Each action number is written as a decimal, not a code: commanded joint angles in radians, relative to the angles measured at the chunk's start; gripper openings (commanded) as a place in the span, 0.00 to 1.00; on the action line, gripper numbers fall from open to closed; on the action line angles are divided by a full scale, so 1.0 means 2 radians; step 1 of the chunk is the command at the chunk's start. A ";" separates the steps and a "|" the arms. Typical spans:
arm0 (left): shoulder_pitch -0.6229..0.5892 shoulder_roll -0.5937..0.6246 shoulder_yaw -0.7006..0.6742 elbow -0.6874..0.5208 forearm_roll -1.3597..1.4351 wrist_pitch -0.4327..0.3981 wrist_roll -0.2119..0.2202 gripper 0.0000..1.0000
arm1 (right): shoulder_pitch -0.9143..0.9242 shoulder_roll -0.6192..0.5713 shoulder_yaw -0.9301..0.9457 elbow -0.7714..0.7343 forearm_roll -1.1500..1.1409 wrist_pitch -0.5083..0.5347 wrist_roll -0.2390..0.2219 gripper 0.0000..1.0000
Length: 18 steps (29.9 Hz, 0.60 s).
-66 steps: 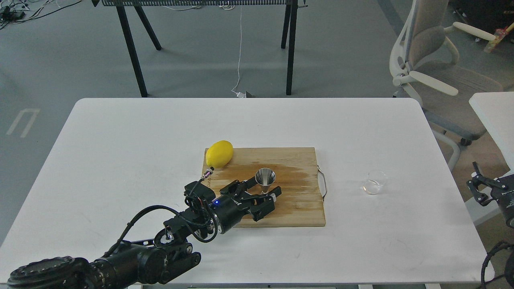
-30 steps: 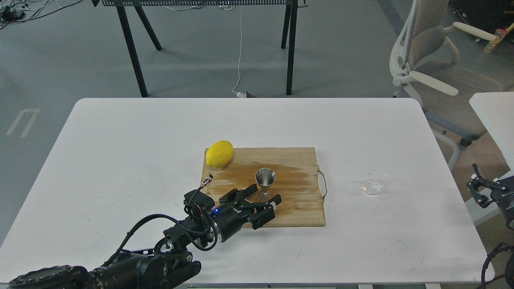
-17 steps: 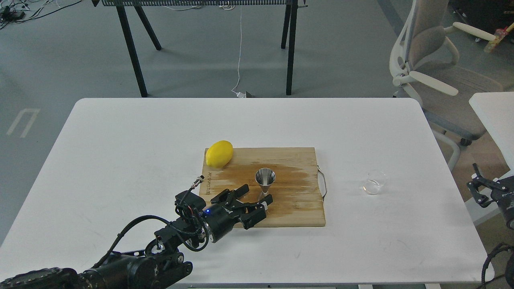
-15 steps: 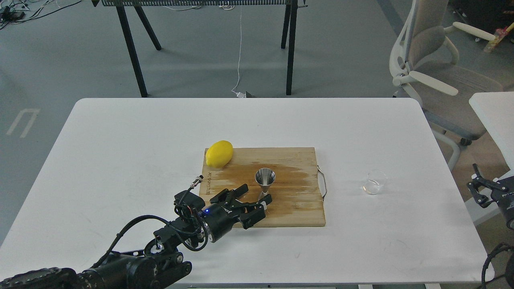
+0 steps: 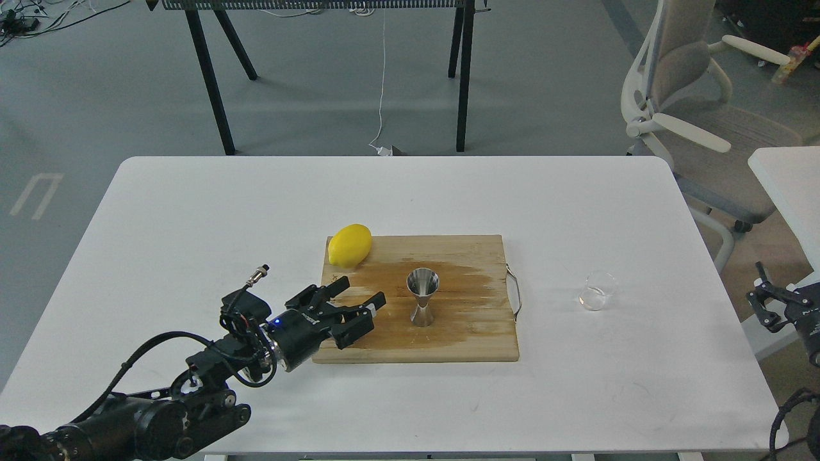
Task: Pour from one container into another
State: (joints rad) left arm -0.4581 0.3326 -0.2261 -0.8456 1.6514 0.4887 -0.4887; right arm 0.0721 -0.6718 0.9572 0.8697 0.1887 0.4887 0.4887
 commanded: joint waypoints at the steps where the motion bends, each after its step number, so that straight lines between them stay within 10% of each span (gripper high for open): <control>1: 0.000 0.037 0.000 -0.012 -0.022 0.000 0.000 0.98 | 0.001 0.000 0.000 -0.001 0.000 0.000 0.000 0.99; 13: 0.008 0.184 -0.066 -0.198 -0.242 0.000 0.000 0.97 | 0.002 -0.005 0.027 0.011 0.001 0.000 0.000 0.99; 18: 0.012 0.209 -0.150 -0.188 -0.384 -0.244 0.000 0.98 | 0.002 -0.006 0.038 0.021 0.001 0.000 0.000 0.99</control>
State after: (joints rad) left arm -0.4374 0.7197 -0.4378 -1.2360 1.0488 0.2926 -0.4886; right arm 0.0752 -0.6805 1.0348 0.8958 0.1905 0.4887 0.4887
